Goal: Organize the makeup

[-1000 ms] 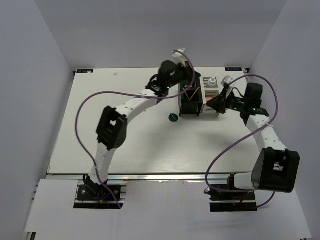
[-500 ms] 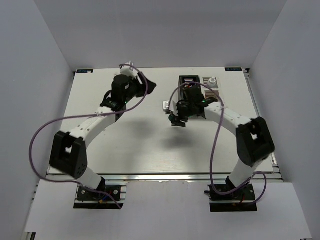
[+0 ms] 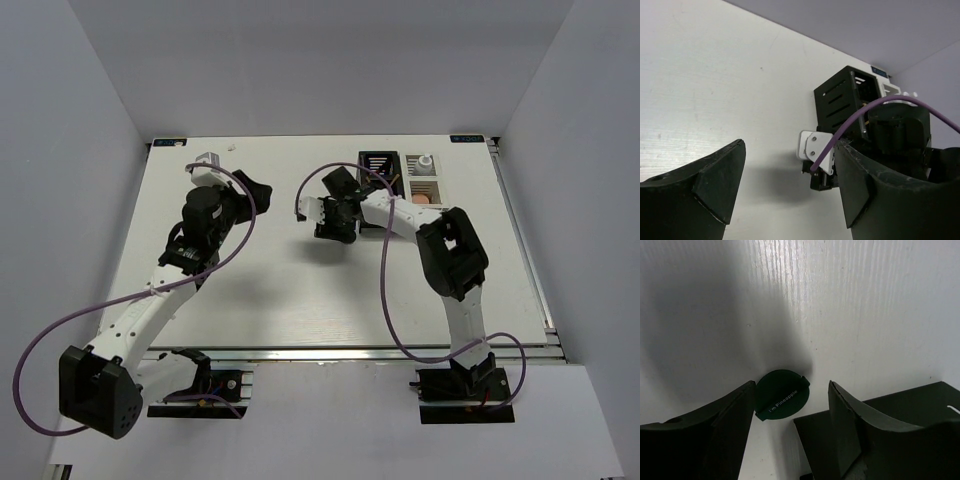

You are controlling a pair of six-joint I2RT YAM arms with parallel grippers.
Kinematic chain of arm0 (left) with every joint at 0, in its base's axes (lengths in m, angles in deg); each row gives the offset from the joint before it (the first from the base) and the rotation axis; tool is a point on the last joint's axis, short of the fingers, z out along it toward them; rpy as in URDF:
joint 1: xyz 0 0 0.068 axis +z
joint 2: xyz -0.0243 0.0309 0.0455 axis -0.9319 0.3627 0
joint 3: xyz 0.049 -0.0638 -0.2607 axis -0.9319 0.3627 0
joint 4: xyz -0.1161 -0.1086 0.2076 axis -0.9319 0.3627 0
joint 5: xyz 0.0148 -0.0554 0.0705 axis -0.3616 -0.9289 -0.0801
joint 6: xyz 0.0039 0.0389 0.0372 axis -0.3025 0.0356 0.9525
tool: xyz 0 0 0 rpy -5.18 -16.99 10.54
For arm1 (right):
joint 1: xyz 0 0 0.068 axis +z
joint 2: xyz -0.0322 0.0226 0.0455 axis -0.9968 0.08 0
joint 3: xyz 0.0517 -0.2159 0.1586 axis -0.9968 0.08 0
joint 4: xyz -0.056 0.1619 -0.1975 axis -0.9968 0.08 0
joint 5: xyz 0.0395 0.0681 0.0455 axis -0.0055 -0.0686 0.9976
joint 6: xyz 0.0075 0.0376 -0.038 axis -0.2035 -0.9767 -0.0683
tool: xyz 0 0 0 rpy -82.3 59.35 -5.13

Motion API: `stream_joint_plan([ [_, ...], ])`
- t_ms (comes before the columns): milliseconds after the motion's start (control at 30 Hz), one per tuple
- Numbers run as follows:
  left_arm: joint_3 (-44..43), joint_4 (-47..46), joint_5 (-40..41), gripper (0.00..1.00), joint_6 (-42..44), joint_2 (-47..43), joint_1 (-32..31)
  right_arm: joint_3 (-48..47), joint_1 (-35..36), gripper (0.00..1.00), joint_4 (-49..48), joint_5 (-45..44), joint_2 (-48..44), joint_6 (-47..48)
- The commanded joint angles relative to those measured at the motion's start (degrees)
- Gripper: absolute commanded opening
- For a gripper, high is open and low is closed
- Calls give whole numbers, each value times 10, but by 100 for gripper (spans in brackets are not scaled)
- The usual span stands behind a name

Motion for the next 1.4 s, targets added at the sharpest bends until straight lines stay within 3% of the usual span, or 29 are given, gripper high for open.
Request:
stream_joint_plan([
  [0,9,32,20,81,2,-13,5,-51,7,65,82,-48,23,0],
  [133,12,29,18,81,1,-9,5,-87,12,66,139,-77,56,11],
  [400,12,35,23,83,-5,-17,5,-86,14,64,156,-94,91,26],
  [533,12,40,34,83,-3,-29,4,-90,14,48,181,-68,100,30],
  [567,11,42,37,83,-1,-30,4,-93,14,32,188,-56,100,30],
  [633,10,45,39,83,0,-34,4,-103,15,16,204,-27,99,29],
  [667,10,47,40,83,1,-35,4,-104,14,3,215,-9,97,26],
  [833,10,45,47,83,2,-37,4,-113,14,0,229,87,56,15],
  [967,6,46,64,83,8,-45,5,-112,0,0,220,284,-18,-12],
  [1100,12,43,86,84,8,-59,5,-37,-26,0,106,403,-126,-88],
  [1200,21,38,90,84,2,-68,6,42,-61,0,-34,421,-212,-184],
  [1233,23,36,90,84,1,-69,5,68,-74,0,-133,417,-260,-253],
  [1300,29,30,90,84,-5,-70,6,161,-114,0,-252,326,-312,-327],
  [1333,31,27,89,84,-5,-70,7,194,-127,0,-363,264,-362,-385],
  [1367,34,19,79,84,-5,-69,6,227,-153,0,-410,149,-383,-403],
])
